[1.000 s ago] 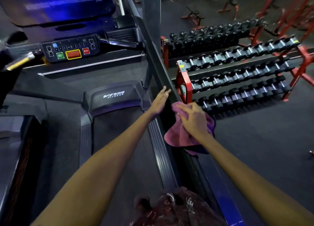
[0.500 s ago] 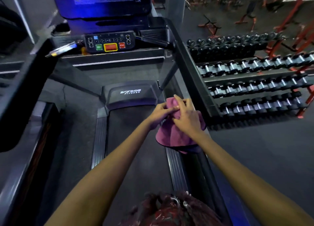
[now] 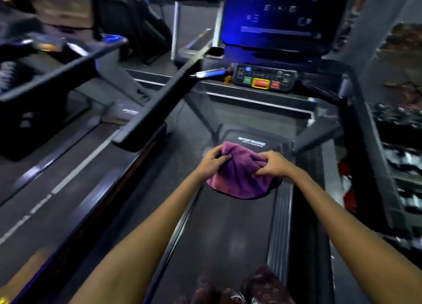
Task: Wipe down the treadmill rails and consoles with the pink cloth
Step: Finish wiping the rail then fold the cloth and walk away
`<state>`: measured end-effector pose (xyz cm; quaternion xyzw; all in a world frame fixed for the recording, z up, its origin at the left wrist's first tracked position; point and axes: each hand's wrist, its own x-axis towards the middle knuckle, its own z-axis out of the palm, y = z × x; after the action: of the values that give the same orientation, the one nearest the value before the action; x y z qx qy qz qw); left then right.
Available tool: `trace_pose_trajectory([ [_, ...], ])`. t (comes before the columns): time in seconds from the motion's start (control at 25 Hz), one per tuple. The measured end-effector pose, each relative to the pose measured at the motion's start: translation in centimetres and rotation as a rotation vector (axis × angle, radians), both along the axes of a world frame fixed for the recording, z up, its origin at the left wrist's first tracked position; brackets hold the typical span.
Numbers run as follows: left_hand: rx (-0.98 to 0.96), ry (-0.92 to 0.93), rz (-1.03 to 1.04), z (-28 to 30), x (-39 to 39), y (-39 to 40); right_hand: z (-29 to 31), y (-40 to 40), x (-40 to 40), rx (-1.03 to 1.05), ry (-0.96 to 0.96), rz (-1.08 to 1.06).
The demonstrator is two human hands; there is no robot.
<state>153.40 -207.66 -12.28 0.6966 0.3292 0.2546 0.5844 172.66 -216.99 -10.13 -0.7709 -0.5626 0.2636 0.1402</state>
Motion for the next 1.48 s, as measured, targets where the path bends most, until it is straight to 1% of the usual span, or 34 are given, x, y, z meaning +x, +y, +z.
trace_pose_trajectory([
  [0.08, 0.025, 0.006, 0.15, -0.6, -2.9, 1.0, -0.1, 3.3, -1.2, -0.028, 0.116, 0.105],
  [0.16, 0.038, -0.005, 0.323, -0.8, -6.1, 1.3, -0.3, 6.6, -3.0, -0.034, 0.163, 0.254],
  [0.28, 0.046, -0.006, 0.613, -0.7, -11.0, 0.5, -0.3, 10.5, -7.3, -0.001, 0.305, 0.469],
  [0.32, 0.038, -0.01, 0.712, -0.5, -12.5, -0.1, -0.3, 11.4, -9.2, 0.032, 0.364, 0.501],
  [0.36, 0.028, -0.022, 0.813, -0.2, -14.0, -0.8, -0.4, 12.1, -11.1, 0.049, 0.469, 0.489],
  [0.4, 0.018, -0.044, 0.919, -0.2, -15.5, -1.6, -0.9, 12.6, -13.0, 0.04, 0.656, 0.455],
  [0.44, 0.007, -0.076, 1.033, -0.1, -17.0, -2.6, -1.6, 12.8, -14.8, -0.039, 0.885, 0.386],
  [0.48, -0.01, -0.125, 1.138, 0.1, -18.2, -3.6, -2.0, 12.8, -16.6, -0.161, 1.118, 0.302],
  [0.52, -0.023, -0.16, 1.234, 0.1, -19.3, -4.6, -2.2, 12.4, -18.4, -0.302, 1.267, 0.235],
  [0.56, -0.026, -0.18, 1.337, 0.1, -20.6, -6.0, -2.5, 11.8, -20.4, -0.425, 1.346, 0.234],
  [0.64, -0.022, -0.169, 1.514, 0.0, -22.9, -9.2, -2.4, 9.9, -24.6, -0.526, 1.334, 0.403],
  [0.68, -0.016, -0.145, 1.593, -0.2, -24.2, -10.9, -2.4, 8.7, -27.0, -0.529, 1.253, 0.541],
  [0.76, -0.017, -0.067, 1.738, -0.7, -27.0, -14.5, -2.6, 6.3, -31.8, -0.477, 1.035, 0.74],
  [0.84, -0.03, 0.011, 1.852, -1.0, -29.8, -18.4, -3.4, 4.5, -36.2, -0.432, 0.924, 0.836],
  [0.96, -0.029, 0.118, 2.013, -1.1, -33.8, -24.1, -3.7, 1.9, -43.4, -0.436, 0.909, 0.938],
  [1.0, -0.043, 0.203, 2.065, -1.1, -34.9, -26.0, -3.5, 0.7, -45.7, -0.429, 0.903, 1.003],
  [1.08, -0.099, 0.447, 2.171, -1.3, -37.1, -29.8, -3.6, -2.1, -50.2, -0.397, 0.874, 1.128],
  [1.12, -0.114, 0.533, 2.22, -1.5, -38.2, -31.7, -3.9, -3.7, -52.6, -0.385, 0.867, 1.18],
  [1.2, -0.117, 0.589, 2.292, -1.8, -39.8, -34.9, -4.2, -6.6, -56.4, -0.39, 0.839, 1.247],
  [1.36, -0.185, 0.66, 2.429, -2.3, -44.8, -42.1, -4.8, -13.2, -64.7, -0.378, 0.822, 1.394],
  [1.48, -0.222, 0.72, 2.491, -1.9, -48.0, -46.3, -5.0, -17.9, -69.7, -0.392, 0.839, 1.442],
])
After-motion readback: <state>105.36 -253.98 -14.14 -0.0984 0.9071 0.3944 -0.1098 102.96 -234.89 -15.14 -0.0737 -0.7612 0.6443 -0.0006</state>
